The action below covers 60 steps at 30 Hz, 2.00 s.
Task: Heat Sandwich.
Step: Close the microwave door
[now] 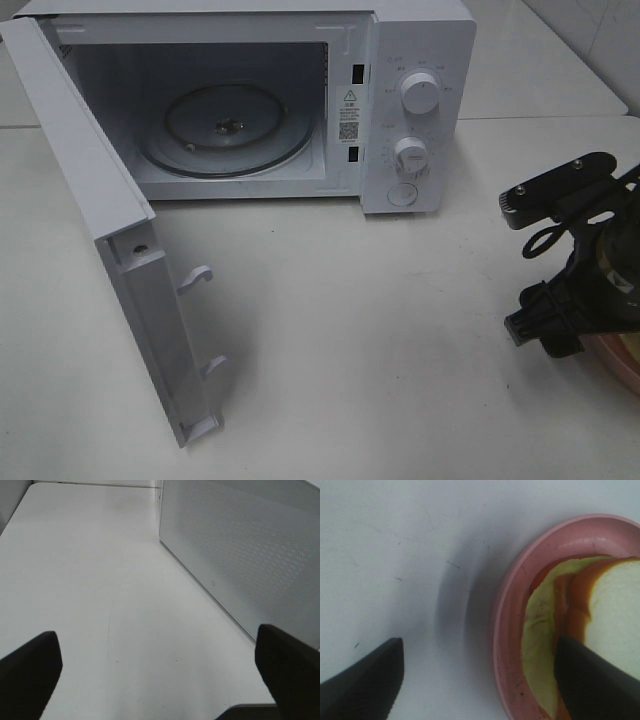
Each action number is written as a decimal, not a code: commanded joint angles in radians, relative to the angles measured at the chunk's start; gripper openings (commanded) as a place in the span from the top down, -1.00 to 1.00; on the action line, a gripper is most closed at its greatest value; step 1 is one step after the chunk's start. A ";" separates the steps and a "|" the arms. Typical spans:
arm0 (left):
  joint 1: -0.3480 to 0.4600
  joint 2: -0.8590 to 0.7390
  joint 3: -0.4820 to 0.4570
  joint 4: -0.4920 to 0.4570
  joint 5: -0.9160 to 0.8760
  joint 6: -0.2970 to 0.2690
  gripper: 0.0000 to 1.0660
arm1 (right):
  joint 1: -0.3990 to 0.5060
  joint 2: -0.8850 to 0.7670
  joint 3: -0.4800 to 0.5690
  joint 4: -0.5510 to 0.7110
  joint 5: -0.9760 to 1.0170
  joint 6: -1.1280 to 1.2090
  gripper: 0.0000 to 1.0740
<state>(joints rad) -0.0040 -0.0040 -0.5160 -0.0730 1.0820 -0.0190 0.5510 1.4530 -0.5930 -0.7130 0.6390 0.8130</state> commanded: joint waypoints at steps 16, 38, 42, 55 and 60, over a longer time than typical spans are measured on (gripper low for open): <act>0.004 -0.007 0.001 -0.006 -0.010 0.000 -0.83 | -0.002 -0.388 -0.014 0.382 0.209 -0.532 -0.42; 0.004 -0.007 0.001 -0.006 -0.010 0.000 -0.83 | 0.001 -0.929 -0.014 0.544 0.462 -0.695 -0.42; 0.004 -0.007 0.001 -0.006 -0.010 0.000 -0.83 | 0.001 -0.987 -0.011 0.541 0.497 -0.694 -0.42; 0.004 -0.007 0.001 -0.006 -0.010 0.000 -0.83 | -0.133 -1.228 0.052 0.573 0.471 -0.746 -0.42; 0.004 -0.007 0.001 -0.006 -0.010 0.000 -0.83 | -0.226 -1.320 0.052 0.609 0.403 -0.749 -0.42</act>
<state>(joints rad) -0.0040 -0.0040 -0.5160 -0.0730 1.0820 -0.0190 0.3480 0.1610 -0.5430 -0.1180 1.0720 0.0780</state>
